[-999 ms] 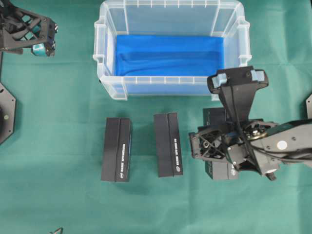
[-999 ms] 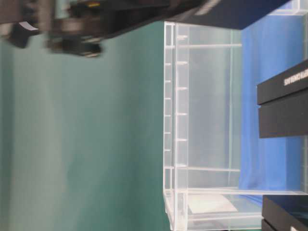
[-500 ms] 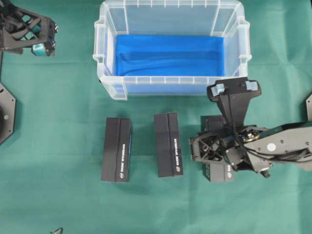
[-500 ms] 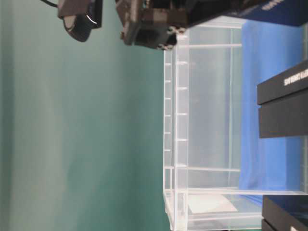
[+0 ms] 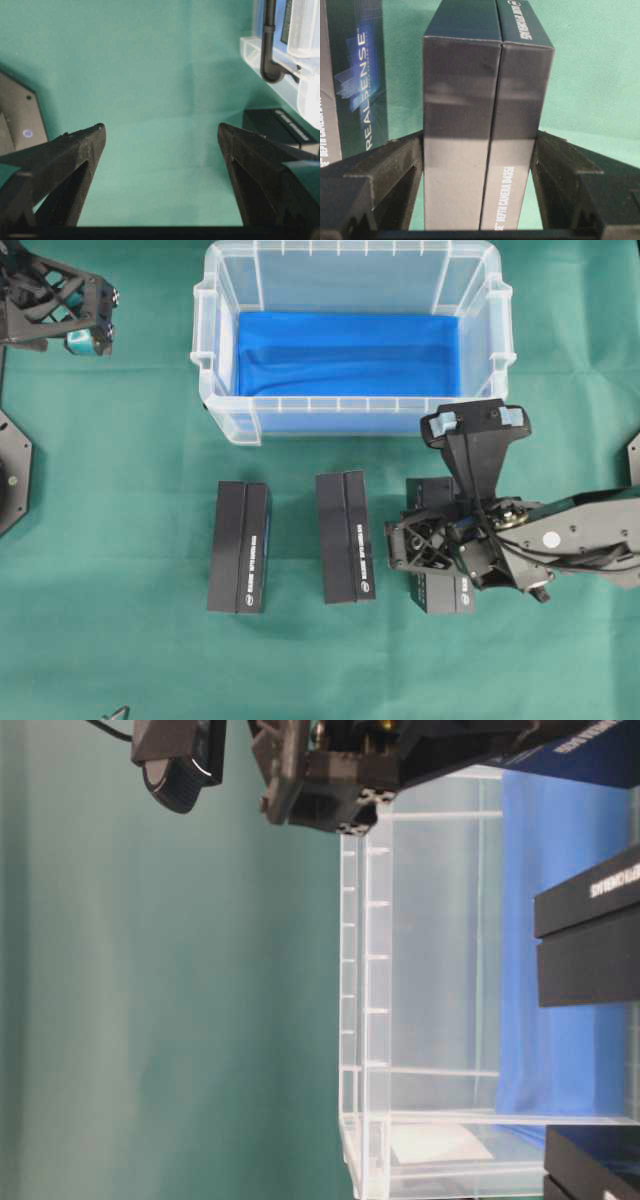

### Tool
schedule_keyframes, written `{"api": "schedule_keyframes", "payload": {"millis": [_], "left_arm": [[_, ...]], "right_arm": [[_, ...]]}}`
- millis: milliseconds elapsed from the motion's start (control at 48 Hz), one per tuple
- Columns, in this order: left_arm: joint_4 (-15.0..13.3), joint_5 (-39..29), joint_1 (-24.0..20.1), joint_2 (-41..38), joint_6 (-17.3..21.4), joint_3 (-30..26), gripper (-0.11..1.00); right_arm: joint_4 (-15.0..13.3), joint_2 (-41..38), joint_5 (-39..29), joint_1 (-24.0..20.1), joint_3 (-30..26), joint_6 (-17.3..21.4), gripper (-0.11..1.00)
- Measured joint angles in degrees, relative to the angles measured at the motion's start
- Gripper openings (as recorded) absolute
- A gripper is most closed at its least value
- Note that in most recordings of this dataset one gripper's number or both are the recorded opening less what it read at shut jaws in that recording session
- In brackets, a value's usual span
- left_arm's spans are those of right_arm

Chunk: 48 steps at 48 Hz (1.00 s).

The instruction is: Take out the box from the case.

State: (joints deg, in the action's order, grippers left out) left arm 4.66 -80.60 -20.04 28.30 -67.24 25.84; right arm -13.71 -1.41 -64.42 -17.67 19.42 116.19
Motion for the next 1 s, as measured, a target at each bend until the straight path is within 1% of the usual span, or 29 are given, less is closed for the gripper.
{"api": "schedule_keyframes", "payload": {"millis": [312, 375, 416, 479, 604, 999], "left_arm": [[0.0, 0.0, 0.0, 0.0, -0.1, 0.0, 0.96], [0.0, 0.1, 0.0, 0.0, -0.1, 0.0, 0.96], [0.0, 0.0, 0.0, 0.0, -0.1, 0.0, 0.96], [0.0, 0.0, 0.0, 0.0, 0.0, 0.0, 0.96], [0.0, 0.1, 0.0, 0.0, -0.1, 0.0, 0.96], [0.0, 0.1, 0.0, 0.0, -0.1, 0.0, 0.96]], "right_arm": [[0.2, 0.4, -0.1, -0.1, -0.1, -0.1, 0.68], [0.3, 0.4, -0.5, -0.1, -0.1, 0.1, 0.82], [0.3, 0.4, -1.1, -0.1, -0.2, -0.1, 0.9], [0.3, 0.7, -1.9, -0.1, -0.4, -0.1, 0.95], [0.4, 0.8, -3.1, -0.1, -0.8, -0.4, 0.91], [0.4, 2.0, -3.3, 0.0, -1.2, -0.4, 0.92]]}}
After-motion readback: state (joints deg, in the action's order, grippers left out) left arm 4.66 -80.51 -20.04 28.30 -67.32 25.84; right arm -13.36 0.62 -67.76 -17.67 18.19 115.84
